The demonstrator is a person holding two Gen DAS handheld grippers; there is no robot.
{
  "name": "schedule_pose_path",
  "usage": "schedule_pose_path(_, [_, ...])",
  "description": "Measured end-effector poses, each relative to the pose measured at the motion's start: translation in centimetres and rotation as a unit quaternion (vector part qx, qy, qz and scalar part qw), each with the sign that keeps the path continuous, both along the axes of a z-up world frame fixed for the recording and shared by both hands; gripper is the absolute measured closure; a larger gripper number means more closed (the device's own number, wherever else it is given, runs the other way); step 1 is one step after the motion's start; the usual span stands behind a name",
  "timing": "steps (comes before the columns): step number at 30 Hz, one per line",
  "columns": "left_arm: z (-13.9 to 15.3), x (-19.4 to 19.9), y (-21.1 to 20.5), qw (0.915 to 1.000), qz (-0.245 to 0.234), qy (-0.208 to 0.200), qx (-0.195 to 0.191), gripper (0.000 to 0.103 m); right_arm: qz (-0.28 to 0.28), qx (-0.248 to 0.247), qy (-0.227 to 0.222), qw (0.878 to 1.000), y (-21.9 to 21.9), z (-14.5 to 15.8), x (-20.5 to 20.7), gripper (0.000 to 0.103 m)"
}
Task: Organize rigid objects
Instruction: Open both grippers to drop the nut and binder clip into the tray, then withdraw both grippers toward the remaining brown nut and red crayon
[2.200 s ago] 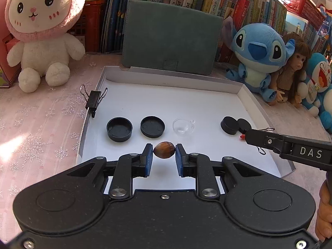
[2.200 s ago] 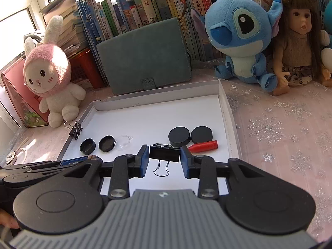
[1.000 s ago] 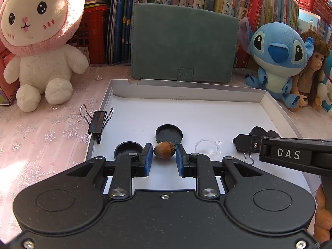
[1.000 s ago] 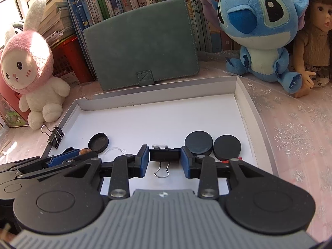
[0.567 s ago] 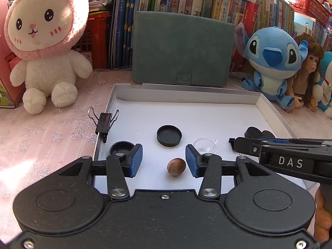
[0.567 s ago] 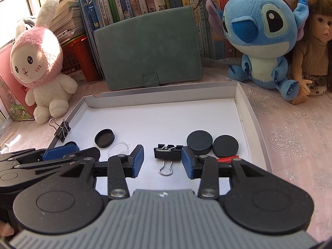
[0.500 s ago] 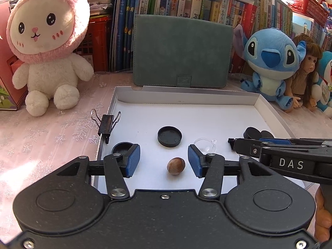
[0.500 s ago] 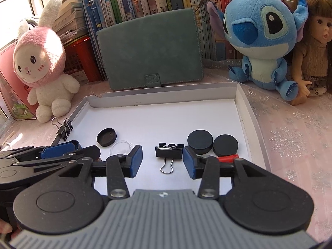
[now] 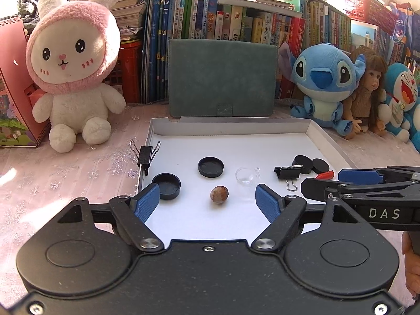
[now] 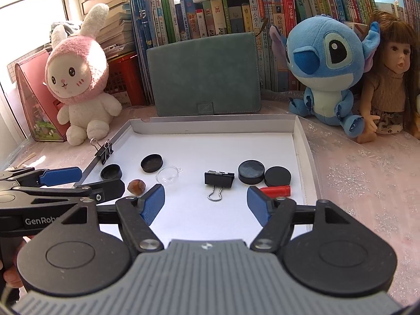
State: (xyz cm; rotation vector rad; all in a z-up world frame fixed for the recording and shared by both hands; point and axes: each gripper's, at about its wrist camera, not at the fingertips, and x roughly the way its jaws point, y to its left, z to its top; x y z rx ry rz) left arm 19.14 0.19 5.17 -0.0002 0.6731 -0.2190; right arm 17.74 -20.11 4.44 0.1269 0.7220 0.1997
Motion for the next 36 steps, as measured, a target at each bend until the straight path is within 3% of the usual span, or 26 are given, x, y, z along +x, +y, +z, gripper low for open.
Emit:
schedule_pose_path(20, [-0.2, -7.8, 0.7, 0.9991, -0.036, -0.021, -0.005, 0.015, 0.032, -0.022, -0.054, 0.998, -0.9, 0.8, -7.3, 0.004])
schedule_pose_path(36, [-1.5, -11.9, 1.1, 0.9988, -0.046, -0.018, -0.007, 0.014, 0.053, -0.053, -0.075, 0.994, -0.7, 0.0, -11.6, 0.0])
